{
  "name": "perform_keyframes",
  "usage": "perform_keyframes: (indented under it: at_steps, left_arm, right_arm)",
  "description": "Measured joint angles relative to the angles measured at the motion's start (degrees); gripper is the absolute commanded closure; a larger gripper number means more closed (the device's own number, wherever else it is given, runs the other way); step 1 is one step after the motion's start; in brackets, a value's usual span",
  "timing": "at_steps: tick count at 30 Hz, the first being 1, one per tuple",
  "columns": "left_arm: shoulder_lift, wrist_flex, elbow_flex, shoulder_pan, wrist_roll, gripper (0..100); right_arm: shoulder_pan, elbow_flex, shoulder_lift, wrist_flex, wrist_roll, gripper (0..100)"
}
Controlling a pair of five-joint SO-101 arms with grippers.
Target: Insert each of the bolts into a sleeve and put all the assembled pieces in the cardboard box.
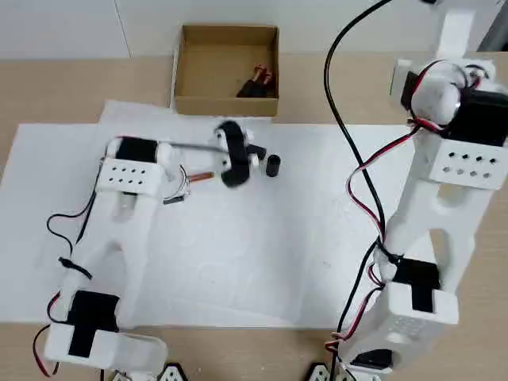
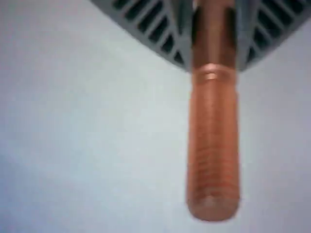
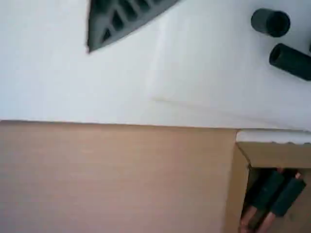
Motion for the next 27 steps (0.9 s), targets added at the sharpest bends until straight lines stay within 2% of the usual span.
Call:
perform_keyframes:
  at_steps: [2, 4, 8, 11, 19, 21, 24, 27]
  left_arm:
    - [0.0, -5.9, 3.9, 0.0, -4.4, 99]
    - [0.0, -11.6, 7.6, -0.1, -5.0, 98]
    - [0.0, -22.4, 13.2, -0.9, -5.0, 87]
    - [0.0, -26.2, 14.1, -1.3, -5.0, 78]
    - [0.0, -26.8, 14.8, -2.9, -5.1, 76]
    - [0.0, -26.1, 14.5, -3.0, -3.3, 76]
    - [0.0, -22.9, 10.9, -3.2, 4.0, 76]
    - [0.0, -15.3, 4.7, -3.2, 17.8, 76]
  right_arm:
    - [0.0, 2.7, -1.8, 0.0, 0.0, 81.9]
    - [0.0, 5.1, -4.0, 0.0, 0.0, 81.9]
    - [0.0, 8.4, -7.8, 0.0, 0.0, 81.9]
    - [0.0, 8.7, -9.5, 0.0, 0.0, 81.9]
    - [0.0, 8.7, -10.6, 0.0, 0.0, 81.9]
    - [0.0, 8.7, -10.6, 0.0, 0.0, 81.9]
    - [0.0, 8.7, -10.6, 0.0, 0.0, 81.9]
    - [0.0, 8.7, -10.6, 0.0, 0.0, 81.9]
